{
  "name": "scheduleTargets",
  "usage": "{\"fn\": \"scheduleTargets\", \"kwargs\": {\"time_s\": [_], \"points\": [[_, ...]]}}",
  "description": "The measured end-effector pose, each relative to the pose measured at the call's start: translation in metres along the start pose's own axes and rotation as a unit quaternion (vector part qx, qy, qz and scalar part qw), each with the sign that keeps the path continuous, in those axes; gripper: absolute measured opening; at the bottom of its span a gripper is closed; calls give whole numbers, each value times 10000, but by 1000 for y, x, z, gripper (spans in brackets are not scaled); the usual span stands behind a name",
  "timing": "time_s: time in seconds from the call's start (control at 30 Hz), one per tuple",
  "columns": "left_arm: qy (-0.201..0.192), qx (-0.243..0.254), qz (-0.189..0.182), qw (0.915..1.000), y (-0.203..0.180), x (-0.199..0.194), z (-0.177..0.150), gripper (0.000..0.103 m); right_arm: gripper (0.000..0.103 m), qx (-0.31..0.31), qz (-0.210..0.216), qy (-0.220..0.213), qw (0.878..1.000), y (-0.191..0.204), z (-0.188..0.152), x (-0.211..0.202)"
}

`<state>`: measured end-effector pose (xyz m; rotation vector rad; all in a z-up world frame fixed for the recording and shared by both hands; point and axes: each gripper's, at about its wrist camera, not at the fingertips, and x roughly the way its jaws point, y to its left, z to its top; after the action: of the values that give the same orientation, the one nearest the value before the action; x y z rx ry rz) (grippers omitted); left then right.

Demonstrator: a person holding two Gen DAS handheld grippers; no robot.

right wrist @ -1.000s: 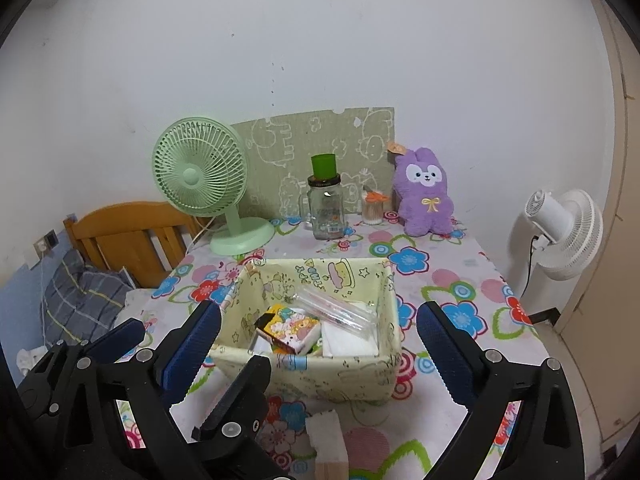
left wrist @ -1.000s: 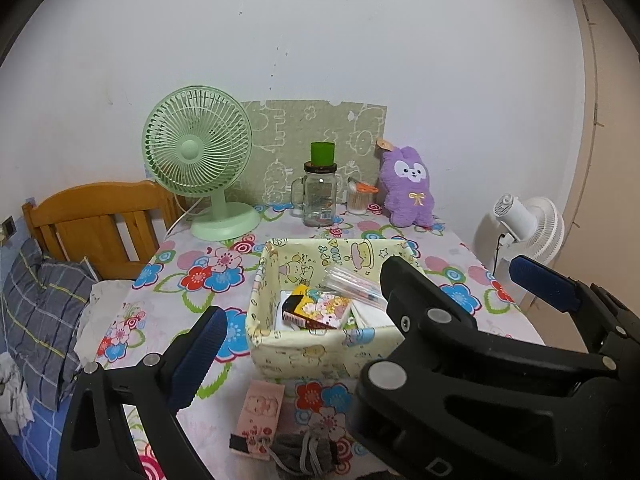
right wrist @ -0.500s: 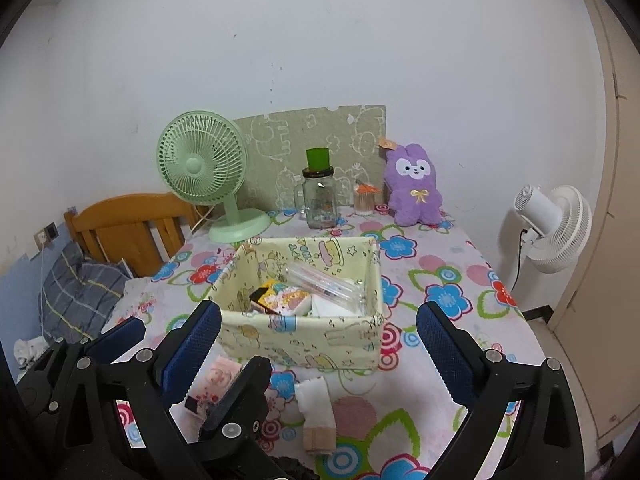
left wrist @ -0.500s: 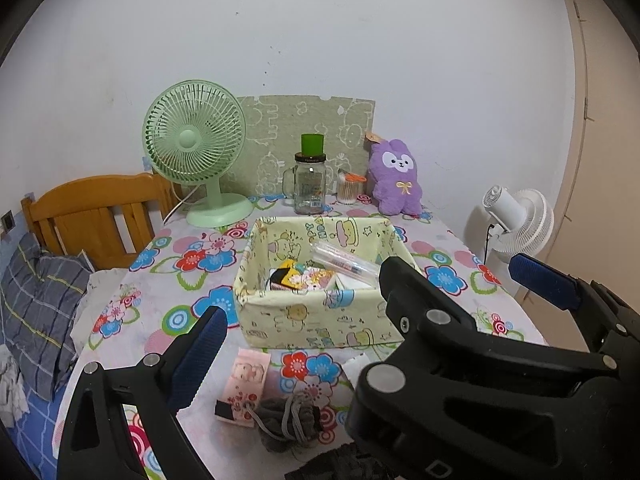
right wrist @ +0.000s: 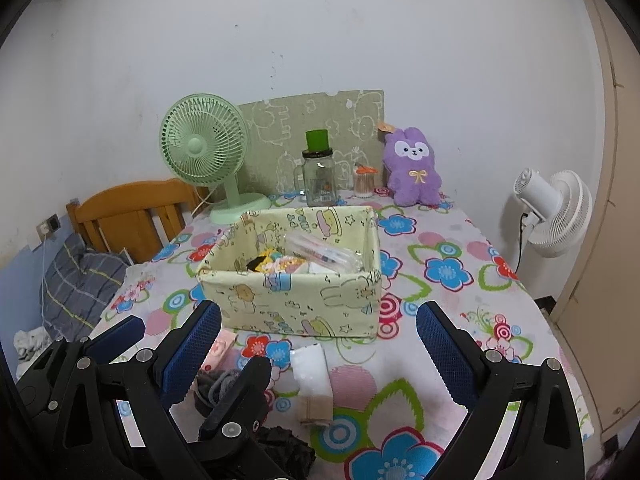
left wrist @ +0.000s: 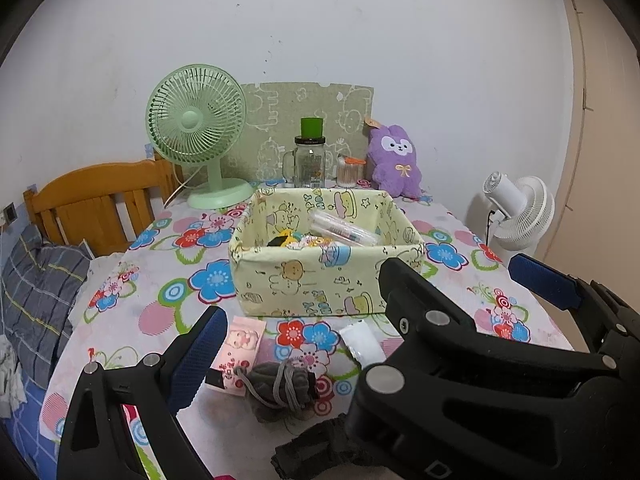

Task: Organize soft objects
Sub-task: 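Withdraw both tools from the box toward the remaining items on the cloth, then grasp the black drawstring bag with the left tool while the right grasps the white-and-brown roll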

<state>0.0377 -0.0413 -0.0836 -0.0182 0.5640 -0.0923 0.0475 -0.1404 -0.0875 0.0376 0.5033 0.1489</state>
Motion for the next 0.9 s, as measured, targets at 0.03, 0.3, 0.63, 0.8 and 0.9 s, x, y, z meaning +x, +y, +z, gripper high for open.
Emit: {"fn": "scheduleTargets", "kwargs": {"time_s": [0.03,0.3,0.63,0.8,0.9], "points": [[2,-8,-4,10000,0,0,-2,99,100,-1,-4,-2,10000,0,-2,0],[116,7,-20,9999,-2,7,-23,99,100,-48,-22,182,9998,-3,-23,5],[402,1,-8,9992,-3,21,-52,98,100,-6,-3,450,9990,-8,-55,19],[573,-24,-13,9984,-3,30,-64,98,100,27,-6,606,9982,-10,-69,29],[697,-48,-39,9975,-2,36,-69,98,100,51,-4,719,9974,-11,-74,35]]}}
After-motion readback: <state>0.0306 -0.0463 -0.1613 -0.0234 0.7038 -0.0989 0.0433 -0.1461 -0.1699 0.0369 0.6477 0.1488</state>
